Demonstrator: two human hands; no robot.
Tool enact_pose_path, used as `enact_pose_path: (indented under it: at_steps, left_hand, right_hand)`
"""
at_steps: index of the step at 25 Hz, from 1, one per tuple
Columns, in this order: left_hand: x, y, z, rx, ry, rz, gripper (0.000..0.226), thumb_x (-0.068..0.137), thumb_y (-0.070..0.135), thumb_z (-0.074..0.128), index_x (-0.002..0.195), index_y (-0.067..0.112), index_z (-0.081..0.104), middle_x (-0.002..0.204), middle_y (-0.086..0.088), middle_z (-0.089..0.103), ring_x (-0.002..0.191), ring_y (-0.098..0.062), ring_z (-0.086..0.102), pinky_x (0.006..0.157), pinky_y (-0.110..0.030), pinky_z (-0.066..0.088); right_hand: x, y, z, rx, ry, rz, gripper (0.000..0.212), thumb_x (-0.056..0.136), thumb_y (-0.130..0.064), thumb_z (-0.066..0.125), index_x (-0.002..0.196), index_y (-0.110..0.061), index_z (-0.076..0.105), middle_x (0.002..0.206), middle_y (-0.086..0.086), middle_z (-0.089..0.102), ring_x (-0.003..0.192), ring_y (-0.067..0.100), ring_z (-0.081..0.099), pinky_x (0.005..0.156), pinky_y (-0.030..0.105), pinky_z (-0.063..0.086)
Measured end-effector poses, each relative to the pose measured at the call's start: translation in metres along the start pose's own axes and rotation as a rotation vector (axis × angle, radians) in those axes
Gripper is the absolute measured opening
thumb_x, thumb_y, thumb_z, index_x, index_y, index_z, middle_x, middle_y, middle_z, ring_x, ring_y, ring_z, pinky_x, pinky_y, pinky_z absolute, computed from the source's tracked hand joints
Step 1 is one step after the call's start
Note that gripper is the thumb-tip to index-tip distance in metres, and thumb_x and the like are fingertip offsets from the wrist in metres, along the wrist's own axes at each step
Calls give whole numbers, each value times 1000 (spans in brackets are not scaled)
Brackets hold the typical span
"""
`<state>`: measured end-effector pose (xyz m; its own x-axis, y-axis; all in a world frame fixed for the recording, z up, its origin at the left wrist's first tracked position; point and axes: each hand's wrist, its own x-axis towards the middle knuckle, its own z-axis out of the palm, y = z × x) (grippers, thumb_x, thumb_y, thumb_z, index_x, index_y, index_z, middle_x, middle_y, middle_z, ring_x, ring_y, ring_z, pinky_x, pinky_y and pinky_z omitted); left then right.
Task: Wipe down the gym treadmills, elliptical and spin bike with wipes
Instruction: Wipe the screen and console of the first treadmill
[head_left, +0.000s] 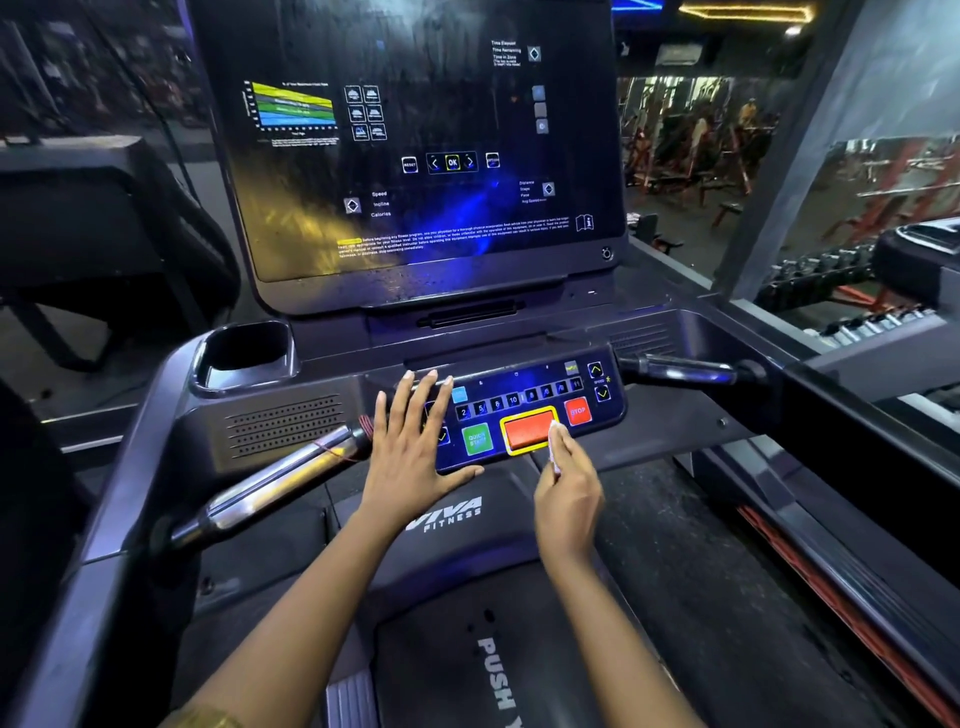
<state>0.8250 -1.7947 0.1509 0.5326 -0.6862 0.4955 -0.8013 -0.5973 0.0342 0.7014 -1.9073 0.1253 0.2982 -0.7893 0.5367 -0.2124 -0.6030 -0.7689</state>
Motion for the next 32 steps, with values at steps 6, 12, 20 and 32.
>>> enact_pose_path:
  at_steps: [6,12,20,32]
  left_hand:
    - [0,0,-1,-15,-39,-6,98,79,83,14,146,13,28,150,-9,25,141,-30,16,114,-46,2]
    - [0,0,-1,-14,-36,-7,98,77,82,23,147,13,25,151,-8,23,142,-30,14,114,-47,4]
    - [-1,0,-5,-53,-90,-13,98,73,79,33,146,14,27,150,-10,27,141,-31,16,114,-47,4]
    - [20,-2,-12,-283,135,-294,77,86,62,28,148,17,27,154,-7,27,143,-24,20,115,-32,-3]
  right_hand:
    - [-34,-24,16,109,-52,-55,41,71,18,61,109,3,65,111,13,66,104,20,64,92,20,45]
    - [5,-19,-7,127,-16,-96,41,74,19,61,112,2,65,112,10,66,105,17,63,96,24,44]
    - [6,-3,-5,-317,-238,-398,66,38,20,81,100,-2,71,99,9,72,93,22,68,81,29,52]
    - [141,-53,-1,138,-624,-493,43,75,16,49,105,-7,71,108,2,69,104,3,58,94,5,37]
